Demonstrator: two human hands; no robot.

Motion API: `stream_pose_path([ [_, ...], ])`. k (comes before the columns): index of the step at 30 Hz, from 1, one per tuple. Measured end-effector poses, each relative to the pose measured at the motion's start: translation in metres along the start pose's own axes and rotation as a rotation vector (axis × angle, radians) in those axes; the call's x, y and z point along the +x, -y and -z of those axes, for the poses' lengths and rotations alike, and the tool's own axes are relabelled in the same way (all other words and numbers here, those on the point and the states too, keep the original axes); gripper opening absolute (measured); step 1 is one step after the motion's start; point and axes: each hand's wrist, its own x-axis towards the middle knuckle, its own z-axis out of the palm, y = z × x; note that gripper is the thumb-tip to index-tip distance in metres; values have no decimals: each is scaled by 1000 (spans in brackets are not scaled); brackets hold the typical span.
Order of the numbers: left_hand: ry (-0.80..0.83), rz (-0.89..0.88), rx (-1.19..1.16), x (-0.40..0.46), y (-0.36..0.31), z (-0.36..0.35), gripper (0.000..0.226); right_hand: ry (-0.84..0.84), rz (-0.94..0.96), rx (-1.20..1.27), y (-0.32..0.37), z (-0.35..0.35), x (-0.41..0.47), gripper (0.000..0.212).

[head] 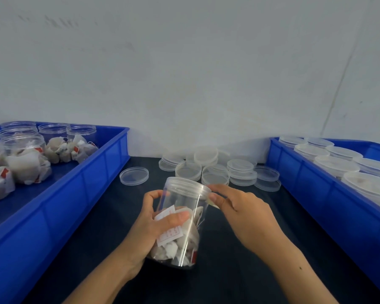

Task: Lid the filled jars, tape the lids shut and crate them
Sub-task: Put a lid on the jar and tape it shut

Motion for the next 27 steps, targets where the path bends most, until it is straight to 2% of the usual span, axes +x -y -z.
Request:
stream_pose_path([
  [3,-1,-33,43,-2,-1,0,70,-46,13,8,1,-3,-1,37],
  [6,-70,-95,223,-4,-5,2,53,-101,11,12,1,-5,-2,35],
  [11,-189,-220,683,-14,-14,-7,84,-186,-9,-58,7,-12,-4,38],
  [14,-203,-259,875,-20,-18,-19,92,-233,7,-109,12,-17,-6,40],
  [16,-241,-249,970,-21,-18,-26,110,-246,4,-103,14,-19,-6,39],
  [18,-284,-228,991,-20,-16,-31,124,-248,-5,-63,15,-21,-7,37],
  [20,-310,-210,956,-18,-15,-31,128,-243,-12,-43,15,-20,-7,36],
  [24,-310,-213,725,-15,-11,-21,115,-216,40,-48,13,-14,-7,34],
  [27,-286,-198,614,-13,-12,-14,98,-112,-14,62,5,-2,-5,34],
])
